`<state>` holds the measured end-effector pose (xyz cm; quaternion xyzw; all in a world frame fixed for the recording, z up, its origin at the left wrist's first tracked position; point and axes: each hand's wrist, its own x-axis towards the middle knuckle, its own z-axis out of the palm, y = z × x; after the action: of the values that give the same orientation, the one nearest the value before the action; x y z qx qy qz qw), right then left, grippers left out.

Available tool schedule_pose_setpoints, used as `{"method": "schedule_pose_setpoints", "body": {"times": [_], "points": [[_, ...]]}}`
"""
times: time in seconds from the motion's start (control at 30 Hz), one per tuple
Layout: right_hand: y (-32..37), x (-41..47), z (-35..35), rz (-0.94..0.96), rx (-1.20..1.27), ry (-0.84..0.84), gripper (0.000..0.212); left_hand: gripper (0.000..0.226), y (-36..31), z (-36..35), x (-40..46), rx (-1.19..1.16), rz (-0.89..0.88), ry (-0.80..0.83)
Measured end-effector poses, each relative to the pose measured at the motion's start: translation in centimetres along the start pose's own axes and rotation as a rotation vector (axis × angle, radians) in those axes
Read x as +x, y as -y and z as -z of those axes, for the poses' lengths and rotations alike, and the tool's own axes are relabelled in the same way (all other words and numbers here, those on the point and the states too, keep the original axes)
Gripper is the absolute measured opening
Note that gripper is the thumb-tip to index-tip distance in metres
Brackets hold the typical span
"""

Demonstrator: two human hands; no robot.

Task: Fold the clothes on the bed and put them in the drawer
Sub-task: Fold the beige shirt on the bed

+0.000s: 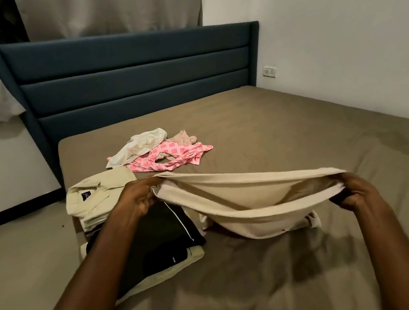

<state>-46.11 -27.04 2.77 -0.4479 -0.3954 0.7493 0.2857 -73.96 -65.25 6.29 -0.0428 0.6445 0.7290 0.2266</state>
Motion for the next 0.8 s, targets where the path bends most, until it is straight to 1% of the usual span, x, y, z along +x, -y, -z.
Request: {"method": "schedule_pose_setpoints", "body": {"times": [0.03,0.07,0.1,0.13,0.17,0.2,0.23,0.27,0.3,0.33,0.37,0.4,0.43,0.47,0.5,0.53,0.57,0.63,0.67,0.73,0.8], "points": [[0.9,-0.2,0.0,0.035,-0.068,-0.038,0.009,0.015,-0.3,0.3,0.0,0.020,-0.014,0.019],[1.2,-0.8,0.3,0.103,-0.166,-0.038,0.010,0.018,-0.5,0.6,0.1,0.101,-0.072,-0.002],[1.7,-0.6,0.4,0.194,-0.284,-0.036,0.011,0.020,-0.5,0.7,0.3,0.242,-0.181,-0.068],[2.0,-1.1,0.7,0.286,-0.425,-0.047,0.016,0.020,-0.4,0.7,0.4,0.435,-0.331,-0.158],[2.1,-1.1,1.1,0.388,-0.637,-0.080,0.026,0.019,-0.4,0.8,0.5,0.629,-0.487,-0.256],[2.2,-1.4,1.5,0.487,-0.900,-0.155,0.033,0.020,-0.4,0.8,0.2,0.786,-0.605,-0.339],[2.4,-1.2,1.8,0.575,-1.175,-0.283,0.033,0.020,-0.5,0.7,0.0,0.914,-0.671,-0.399],[2.4,-1.4,2.1,0.675,-1.395,-0.423,0.026,0.020,-0.5,0.5,-0.4,1.050,-0.689,-0.429],[2.0,-1.8,2.3,0.820,-1.559,-0.538,0.017,0.019,-0.4,0.2,-0.8,1.229,-0.675,-0.432],[1.5,-2.5,2.3,0.945,-1.652,-0.578,0.008,0.019,-0.1,-0.3,-1.4,1.414,-0.652,-0.408],[1.0,-2.9,2.3,1.030,-1.701,-0.592,0.002,0.021,0.2,-0.6,-2.2,1.584,-0.635,-0.352],[0.7,-3.3,2.4,1.040,-1.692,-0.587,0.005,0.022,0.5,-0.9,-2.6,1.677,-0.614,-0.292],[0.8,-3.0,2.8,1.017,-1.639,-0.560,0.008,0.020,0.4,-1.0,-2.5,1.711,-0.556,-0.230],[1.0,-3.2,3.4,0.956,-1.552,-0.501,0.008,0.018,0.5,-0.7,-2.3,1.697,-0.467,-0.153],[1.2,-3.1,4.0,0.877,-1.425,-0.406,0.003,0.020,0.3,-0.4,-1.7,1.635,-0.366,-0.054],[1.4,-3.1,4.8,0.764,-1.255,-0.299,0.009,0.025,0.1,-0.2,-1.1,1.540,-0.256,0.041],[1.4,-3.2,5.5,0.681,-1.064,-0.196,0.016,0.025,0.0,0.1,-0.7,1.403,-0.165,0.099],[1.5,-3.3,6.1,0.541,-0.746,-0.082,0.020,0.015,-0.2,0.3,-0.5,1.031,-0.010,0.138],[1.6,-3.0,6.2,0.465,-0.635,-0.065,0.019,0.012,-0.3,0.3,-0.4,0.888,0.008,0.123],[2.2,-1.5,6.1,0.310,-0.446,-0.036,0.022,0.010,-0.1,-0.1,0.3,0.695,-0.022,0.075],[2.7,0.4,5.8,0.271,-0.340,-0.005,0.037,0.016,0.2,-1.0,1.0,0.542,-0.037,0.074]]}}
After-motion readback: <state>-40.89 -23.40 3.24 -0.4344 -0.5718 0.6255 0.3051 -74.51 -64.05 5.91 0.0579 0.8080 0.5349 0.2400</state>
